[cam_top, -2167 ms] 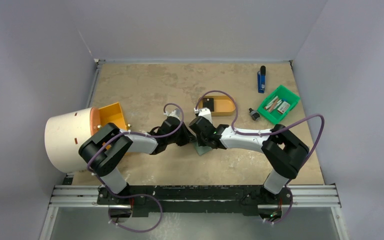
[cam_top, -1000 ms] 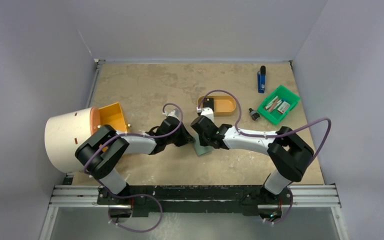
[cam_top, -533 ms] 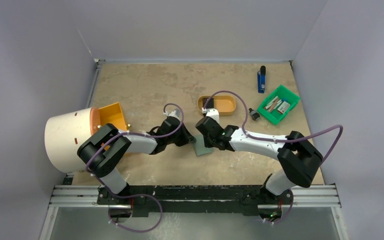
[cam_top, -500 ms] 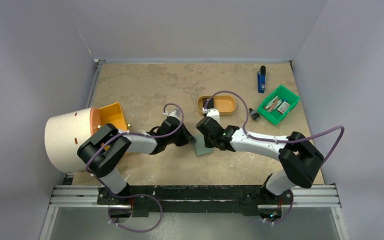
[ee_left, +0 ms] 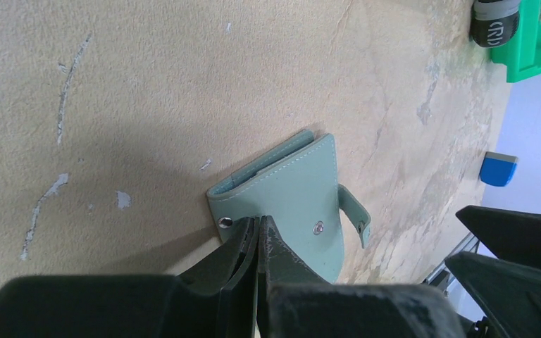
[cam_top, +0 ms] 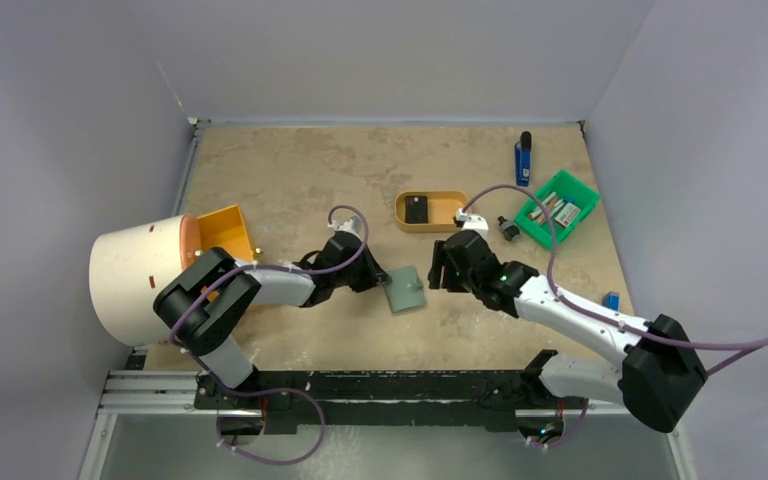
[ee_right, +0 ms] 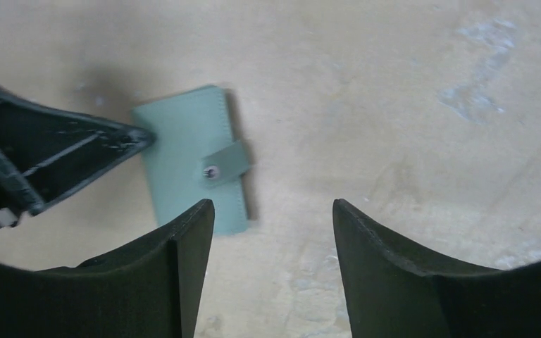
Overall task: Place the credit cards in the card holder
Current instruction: Open the card holder at the center of the board.
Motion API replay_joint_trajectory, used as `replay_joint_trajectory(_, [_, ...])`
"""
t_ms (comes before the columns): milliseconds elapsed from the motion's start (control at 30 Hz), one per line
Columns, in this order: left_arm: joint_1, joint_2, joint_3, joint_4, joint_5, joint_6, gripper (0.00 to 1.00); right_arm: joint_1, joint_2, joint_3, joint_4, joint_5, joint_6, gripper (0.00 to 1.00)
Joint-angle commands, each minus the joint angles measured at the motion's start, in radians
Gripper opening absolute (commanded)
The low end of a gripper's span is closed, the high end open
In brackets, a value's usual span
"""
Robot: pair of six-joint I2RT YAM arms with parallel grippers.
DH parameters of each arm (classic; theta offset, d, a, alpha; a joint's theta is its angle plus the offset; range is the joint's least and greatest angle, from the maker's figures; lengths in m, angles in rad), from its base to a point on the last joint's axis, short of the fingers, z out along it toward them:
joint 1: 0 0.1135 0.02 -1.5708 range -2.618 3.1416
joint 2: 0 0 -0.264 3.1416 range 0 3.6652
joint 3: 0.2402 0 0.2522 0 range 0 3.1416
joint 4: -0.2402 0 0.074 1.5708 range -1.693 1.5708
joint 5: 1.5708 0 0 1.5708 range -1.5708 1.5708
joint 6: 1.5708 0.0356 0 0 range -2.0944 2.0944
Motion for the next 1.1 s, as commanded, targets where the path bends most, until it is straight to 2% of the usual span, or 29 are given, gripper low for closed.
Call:
replay_joint_trajectory(0, [0.008,-0.014,0.006,-0.075,-0.058,0.051,0.00,0.006,0.027,0.036,0.121,-0.134,-0.049,0.66])
replay_joint_trajectory(233, [0.009,-0.016,0.010,-0.094,-0.060,0.059,0.00,0.034,0.229,0.154,0.106,-0.160,-0.121,0.71])
replay_joint_trajectory(400, [0.007,-0.016,0.012,-0.101,-0.061,0.061,0.00,0.034,0.344,0.213,0.055,-0.116,-0.129,0.69])
replay_joint_trajectory(500, [0.006,-0.016,0.017,-0.106,-0.063,0.062,0.00,0.031,0.380,0.211,0.033,-0.092,-0.117,0.59])
replay_joint_trajectory(700, [0.007,-0.023,0.024,-0.119,-0.067,0.072,0.00,0.026,0.387,0.187,0.040,-0.050,-0.111,0.31])
replay_joint_trajectory(767, [0.007,-0.023,0.024,-0.118,-0.067,0.072,0.00,0.021,0.385,0.177,0.050,-0.052,-0.109,0.19])
replay_joint_trajectory(833, [0.007,-0.025,0.024,-0.118,-0.064,0.070,0.00,0.020,0.375,0.165,0.063,-0.053,-0.110,0.01])
replay_joint_trajectory(1000, [0.007,-0.057,0.028,-0.128,-0.059,0.072,0.00,0.021,0.245,0.117,0.093,-0.059,-0.124,0.00])
replay_joint_trajectory(1067, [0.002,-0.078,0.035,-0.136,-0.058,0.079,0.10,0.021,0.177,0.095,0.094,-0.051,-0.137,0.00])
